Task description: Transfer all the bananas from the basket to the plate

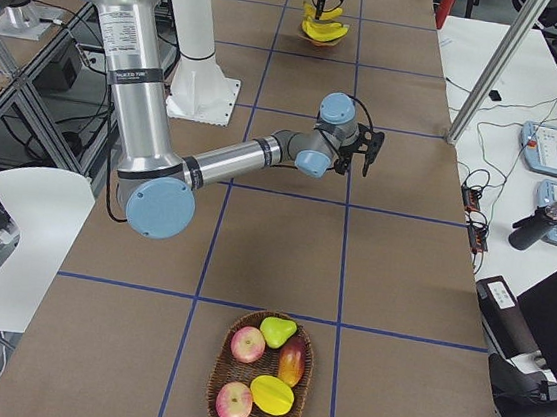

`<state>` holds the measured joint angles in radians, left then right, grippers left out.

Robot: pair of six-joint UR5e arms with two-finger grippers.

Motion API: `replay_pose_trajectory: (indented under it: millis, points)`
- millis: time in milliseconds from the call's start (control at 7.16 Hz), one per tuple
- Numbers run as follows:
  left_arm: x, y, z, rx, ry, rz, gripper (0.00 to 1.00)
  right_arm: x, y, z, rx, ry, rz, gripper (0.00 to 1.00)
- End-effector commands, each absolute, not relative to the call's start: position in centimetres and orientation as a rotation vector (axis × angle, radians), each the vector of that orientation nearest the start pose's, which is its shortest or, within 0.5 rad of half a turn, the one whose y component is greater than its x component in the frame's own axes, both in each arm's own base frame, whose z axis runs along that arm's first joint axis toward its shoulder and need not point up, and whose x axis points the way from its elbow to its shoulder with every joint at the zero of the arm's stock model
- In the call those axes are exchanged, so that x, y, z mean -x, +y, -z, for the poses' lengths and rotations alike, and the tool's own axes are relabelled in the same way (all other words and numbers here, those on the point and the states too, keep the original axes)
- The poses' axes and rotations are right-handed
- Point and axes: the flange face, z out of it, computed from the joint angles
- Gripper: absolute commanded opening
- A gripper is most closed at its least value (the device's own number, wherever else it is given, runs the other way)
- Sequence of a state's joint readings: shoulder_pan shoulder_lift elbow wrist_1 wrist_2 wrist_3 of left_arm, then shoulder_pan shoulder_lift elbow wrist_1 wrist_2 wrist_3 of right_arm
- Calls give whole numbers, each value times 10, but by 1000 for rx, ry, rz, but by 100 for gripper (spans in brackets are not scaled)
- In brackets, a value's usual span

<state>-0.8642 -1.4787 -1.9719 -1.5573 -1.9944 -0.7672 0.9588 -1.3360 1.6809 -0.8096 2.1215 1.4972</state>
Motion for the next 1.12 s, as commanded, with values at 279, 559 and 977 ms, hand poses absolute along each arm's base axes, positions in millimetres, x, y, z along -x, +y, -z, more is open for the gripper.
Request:
replay_pose_trajectory:
  millis: [279,559,977]
  points:
    - [-236,-404,-525,37,474,-26,99,272,-529,-392,-102,-1189,-475,100]
    - [-244,-412,-511,18,493,-32,99,271,-527,-390,-99,-1194,-479,100]
    - [-258,-430,-474,-32,554,-46,99,269,-530,-391,-106,-1189,-483,100]
